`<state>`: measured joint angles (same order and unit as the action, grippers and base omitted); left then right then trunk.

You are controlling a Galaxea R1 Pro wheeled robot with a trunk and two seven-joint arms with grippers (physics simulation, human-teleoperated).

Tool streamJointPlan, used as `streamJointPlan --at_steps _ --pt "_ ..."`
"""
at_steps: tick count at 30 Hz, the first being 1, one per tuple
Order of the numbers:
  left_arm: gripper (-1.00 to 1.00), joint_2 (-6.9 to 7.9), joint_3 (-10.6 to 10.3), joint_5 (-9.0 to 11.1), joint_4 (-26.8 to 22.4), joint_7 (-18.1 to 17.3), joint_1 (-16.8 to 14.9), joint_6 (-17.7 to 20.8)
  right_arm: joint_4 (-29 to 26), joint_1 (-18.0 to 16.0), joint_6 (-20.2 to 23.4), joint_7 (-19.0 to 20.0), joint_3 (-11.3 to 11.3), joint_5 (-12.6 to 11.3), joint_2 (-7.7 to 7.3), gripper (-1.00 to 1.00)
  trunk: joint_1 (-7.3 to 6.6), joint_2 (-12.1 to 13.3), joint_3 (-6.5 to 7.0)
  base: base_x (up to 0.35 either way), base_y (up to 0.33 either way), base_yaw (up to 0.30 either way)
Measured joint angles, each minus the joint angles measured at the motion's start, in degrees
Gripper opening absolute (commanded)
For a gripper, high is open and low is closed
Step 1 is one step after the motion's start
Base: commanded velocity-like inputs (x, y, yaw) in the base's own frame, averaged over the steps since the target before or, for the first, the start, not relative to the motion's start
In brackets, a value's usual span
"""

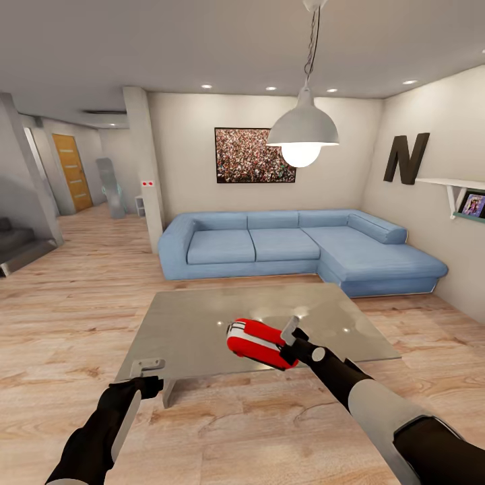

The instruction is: Turn on the radio receiver that's on the table in the living room.

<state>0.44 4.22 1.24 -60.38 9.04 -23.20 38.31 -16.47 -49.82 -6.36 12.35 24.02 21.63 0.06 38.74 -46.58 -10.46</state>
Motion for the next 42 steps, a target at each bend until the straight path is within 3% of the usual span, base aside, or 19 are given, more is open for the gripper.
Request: streamJointPlan --at_steps 4,6,9,10,11,13,19,21,23,24,26,27,29,39,42 --pt "1.0 -0.02 -0.1 0.0 0.0 0.0 0.0 0.0 0.0 0.0 0.0 -0.5 0.1 0.4 0.01 -1.0 0.0 0.0 0.0 0.0 0.0 0.0" --pt "1.0 -0.05 -0.1 0.0 0.0 0.1 0.0 -0.1 0.0 0.1 -0.1 -2.8 0.0 1.2 -0.06 -1.0 0.0 0.0 0.0 0.0 0.0 0.0" --pt "1.0 -0.04 -0.1 0.0 0.0 0.2 0.0 -0.1 0.0 1.4 -1.4 -9.7 2.5 5.5 -0.04 -1.0 0.0 0.0 0.0 0.0 0.0 0.0" --pt "1.0 -0.01 -0.1 0.0 0.0 0.2 0.0 -0.1 0.1 2.7 -2.8 -17.1 7.0 10.5 -0.01 -1.0 0.0 0.0 -0.01 0.0 0.0 0.0" --pt "1.0 0.0 -0.1 -0.1 0.0 0.2 0.0 -0.1 0.0 3.8 -3.3 -23.3 10.2 13.7 -0.01 -1.0 0.0 0.0 0.0 0.0 0.0 0.0" --pt "1.0 -0.02 -0.1 -0.1 0.0 0.2 0.0 -0.1 0.0 5.0 -3.6 -28.8 14.8 16.2 0.02 -1.0 0.0 0.0 0.0 0.0 0.0 0.0" --pt "1.0 0.0 0.0 -0.1 0.0 0.2 0.0 -0.1 0.0 8.7 -3.7 -34.7 22.9 17.9 -0.01 -1.0 0.0 0.0 -0.01 0.0 0.0 0.0" --pt "1.0 0.0 0.0 -0.1 0.0 0.2 0.0 -0.1 0.0 9.1 -3.8 -36.5 23.9 17.8 -0.02 -1.0 0.0 0.0 0.0 0.0 0.0 0.0" --pt "1.0 0.0 0.0 -0.1 0.0 0.2 0.0 -0.1 0.4 10.1 -3.7 -46.5 31.8 18.2 -0.14 -1.0 0.0 0.0 0.0 0.0 0.0 0.0" --pt "1.0 0.0 0.0 -0.1 0.0 0.2 0.0 -0.1 0.6 10.2 -3.6 -48.2 34.0 18.6 -0.13 -1.0 0.0 0.0 0.01 0.0 0.0 0.0" --pt "1.0 0.0 0.0 -0.1 0.0 0.2 0.0 -0.1 2.1 10.4 -3.5 -54.4 41.9 18.3 -0.35 -1.0 0.0 0.0 0.0 0.0 0.0 0.0" --pt "1.0 0.0 0.0 -0.1 0.0 0.2 0.0 -0.1 2.4 10.5 -3.3 -55.6 45.0 18.6 -0.43 -1.0 0.0 0.0 0.0 0.0 0.0 0.0" --pt "1.0 0.0 0.0 -0.1 0.0 0.2 0.0 -0.1 2.8 10.5 -3.1 -60.0 47.8 18.2 -0.7 -1.0 0.0 0.0 -0.01 0.0 0.0 0.0" --pt "1.0 0.0 0.0 -0.1 0.0 0.3 0.0 -0.1 2.7 10.1 -3.0 -82.8 47.8 18.0 -2.98 -1.0 0.0 0.0 0.01 0.0 0.0 0.0" --pt "1.0 0.0 -0.1 -0.1 0.0 0.3 0.0 -0.1 2.9 10.1 -2.6 -86.6 48.6 18.2 -3.34 -1.0 0.0 0.0 0.0 0.0 0.0 0.0"
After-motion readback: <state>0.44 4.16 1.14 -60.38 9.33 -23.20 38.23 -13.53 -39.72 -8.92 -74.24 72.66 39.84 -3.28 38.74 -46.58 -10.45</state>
